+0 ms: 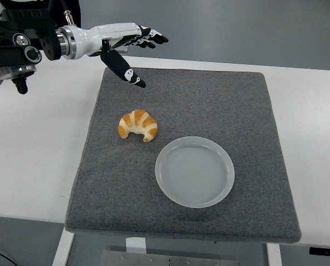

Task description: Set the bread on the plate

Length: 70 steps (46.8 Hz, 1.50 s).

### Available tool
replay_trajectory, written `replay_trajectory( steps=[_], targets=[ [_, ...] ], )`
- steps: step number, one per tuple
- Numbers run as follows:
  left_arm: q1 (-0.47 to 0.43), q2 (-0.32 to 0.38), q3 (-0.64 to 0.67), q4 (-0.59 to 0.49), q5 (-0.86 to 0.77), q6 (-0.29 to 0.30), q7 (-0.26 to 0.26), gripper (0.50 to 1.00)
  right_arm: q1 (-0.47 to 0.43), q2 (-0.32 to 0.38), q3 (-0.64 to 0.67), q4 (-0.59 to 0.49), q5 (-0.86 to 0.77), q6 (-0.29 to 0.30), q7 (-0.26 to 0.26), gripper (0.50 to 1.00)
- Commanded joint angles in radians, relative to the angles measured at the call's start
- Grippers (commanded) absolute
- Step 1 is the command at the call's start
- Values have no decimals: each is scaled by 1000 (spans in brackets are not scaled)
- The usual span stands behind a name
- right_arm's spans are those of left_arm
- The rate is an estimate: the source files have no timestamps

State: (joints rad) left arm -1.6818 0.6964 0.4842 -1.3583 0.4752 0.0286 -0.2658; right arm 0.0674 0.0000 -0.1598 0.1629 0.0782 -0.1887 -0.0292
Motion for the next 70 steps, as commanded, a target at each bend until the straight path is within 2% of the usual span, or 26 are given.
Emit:
replay_trajectory(
  steps=[1, 7, 12, 28, 40, 47, 51, 70],
  targets=[
    [39, 0, -1, 5, 78, 42, -6, 986, 0, 0, -1, 0, 0, 0, 0, 952],
    [114, -1, -9, 14, 195, 139, -13, 988, 0, 0, -1, 0, 0, 0, 0, 952],
    [169, -5, -13, 30, 206, 178, -24, 988, 0, 0, -1, 0, 0, 0, 0, 952],
    [280, -21, -59, 70, 207, 185, -26, 990, 0, 0, 0, 0, 0, 0, 0, 952],
    [353, -80, -94, 120, 209, 189, -29, 990, 0, 0, -1, 0, 0, 0, 0, 952],
    [375, -109, -104, 148, 210, 192, -82, 988, 0, 0, -1, 0, 0, 0, 0, 952],
    [399, -133, -118, 165, 210, 194, -87, 988, 0, 0, -1, 0, 0, 0, 0, 952],
    [453, -136, -124, 195, 232, 218, -90, 988, 0, 0, 0, 0, 0, 0, 0, 952]
  ],
)
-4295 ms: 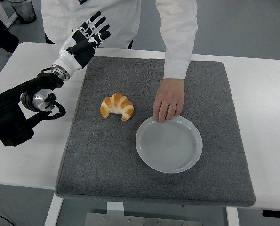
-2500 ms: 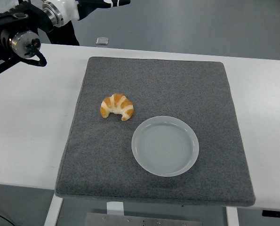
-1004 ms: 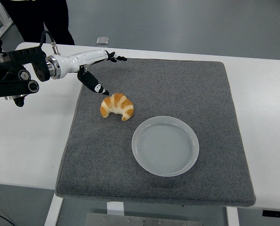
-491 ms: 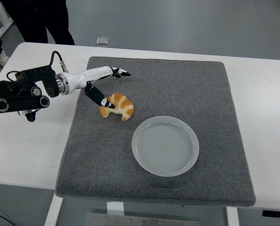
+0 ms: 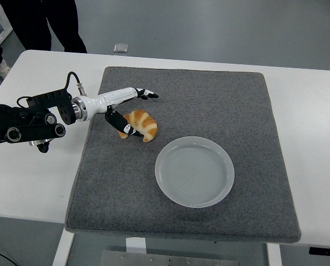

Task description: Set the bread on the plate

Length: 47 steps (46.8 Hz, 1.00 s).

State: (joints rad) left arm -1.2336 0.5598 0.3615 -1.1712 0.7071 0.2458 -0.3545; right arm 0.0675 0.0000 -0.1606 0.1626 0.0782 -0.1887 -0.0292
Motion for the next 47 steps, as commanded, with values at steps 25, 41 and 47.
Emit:
replay_trajectory(
  steps=[25, 41, 47],
  targets=[
    [63, -74, -13, 113, 49, 16, -63, 971, 0, 0, 0, -2, 0, -3, 0, 952],
    [65, -67, -33, 111, 48, 15, -64, 842, 0, 0, 0, -2, 0, -3, 0, 952],
    [66, -67, -33, 113, 46, 15, -64, 784, 0, 0, 0, -3, 0, -3, 0, 952]
  ],
)
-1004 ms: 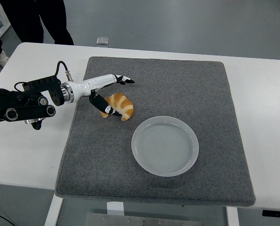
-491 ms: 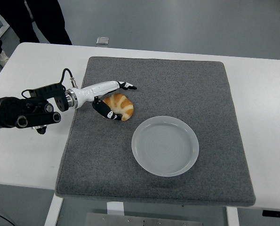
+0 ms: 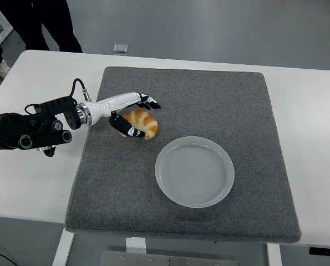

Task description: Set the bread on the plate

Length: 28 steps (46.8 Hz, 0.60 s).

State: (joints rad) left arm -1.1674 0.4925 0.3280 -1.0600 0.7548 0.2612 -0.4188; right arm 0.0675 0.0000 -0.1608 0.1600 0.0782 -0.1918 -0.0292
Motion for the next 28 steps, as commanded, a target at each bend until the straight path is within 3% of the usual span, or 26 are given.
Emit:
replay_trajectory(
  steps=[1, 10, 12, 21, 28],
  targets=[
    [0, 0, 0, 2, -2, 0, 0, 782, 0, 0, 0, -2, 0, 0, 0, 952],
    [2, 0, -1, -1, -8, -2, 0, 756, 0, 0, 0, -4, 0, -1, 0, 952],
    [2, 0, -1, -1, -8, -5, 0, 726, 0, 0, 0, -4, 0, -1, 0, 952],
    [-1, 1, -1, -6, -12, -16, 0, 501, 0, 0, 0, -4, 0, -1, 0, 954],
    [-11, 5, -12, -8, -17, -16, -2, 500, 0, 0, 0, -4, 0, -3, 0, 952]
  ],
)
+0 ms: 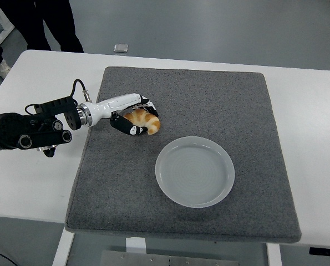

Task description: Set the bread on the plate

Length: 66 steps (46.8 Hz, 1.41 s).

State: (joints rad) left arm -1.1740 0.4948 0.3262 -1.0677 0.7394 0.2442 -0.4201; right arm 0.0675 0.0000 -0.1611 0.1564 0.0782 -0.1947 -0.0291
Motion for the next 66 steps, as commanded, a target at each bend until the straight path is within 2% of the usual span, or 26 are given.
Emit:
replay_trajectory(
  steps=[1, 8, 17, 27, 36, 43, 47, 52, 56, 66],
  targets=[
    [-6, 4, -18, 0, -2, 0, 0, 500, 0, 0, 0, 0, 0, 0, 0, 952],
    [-18, 24, -61, 2, -2, -28, 0, 500, 0, 0, 0, 0, 0, 0, 0, 952],
    [-39, 44, -64, -8, -2, -32, 0, 500, 0, 0, 0, 0, 0, 0, 0, 952],
    [-119, 149, -62, -54, -2, -40, 6, 500, 0, 0, 0, 0, 0, 0, 0, 952],
    [-237, 261, -62, -46, -2, -124, 14, 500, 0, 0, 2, 0, 0, 3, 0, 952],
    [-352, 297, -62, -31, -2, -200, 15, 500, 2, 0, 2, 0, 0, 5, 0, 952],
    [-426, 291, -64, -21, -3, -229, 17, 500, 2, 0, 2, 0, 0, 5, 0, 952],
    [-496, 274, -64, -23, -3, -232, 21, 500, 2, 0, 2, 0, 0, 3, 0, 952],
    [-532, 188, -64, -23, -5, -227, 40, 500, 2, 0, 2, 0, 0, 3, 0, 952],
    [-541, -11, -65, -28, -28, -187, 66, 500, 2, 0, 0, 0, 0, 3, 0, 952]
  ],
)
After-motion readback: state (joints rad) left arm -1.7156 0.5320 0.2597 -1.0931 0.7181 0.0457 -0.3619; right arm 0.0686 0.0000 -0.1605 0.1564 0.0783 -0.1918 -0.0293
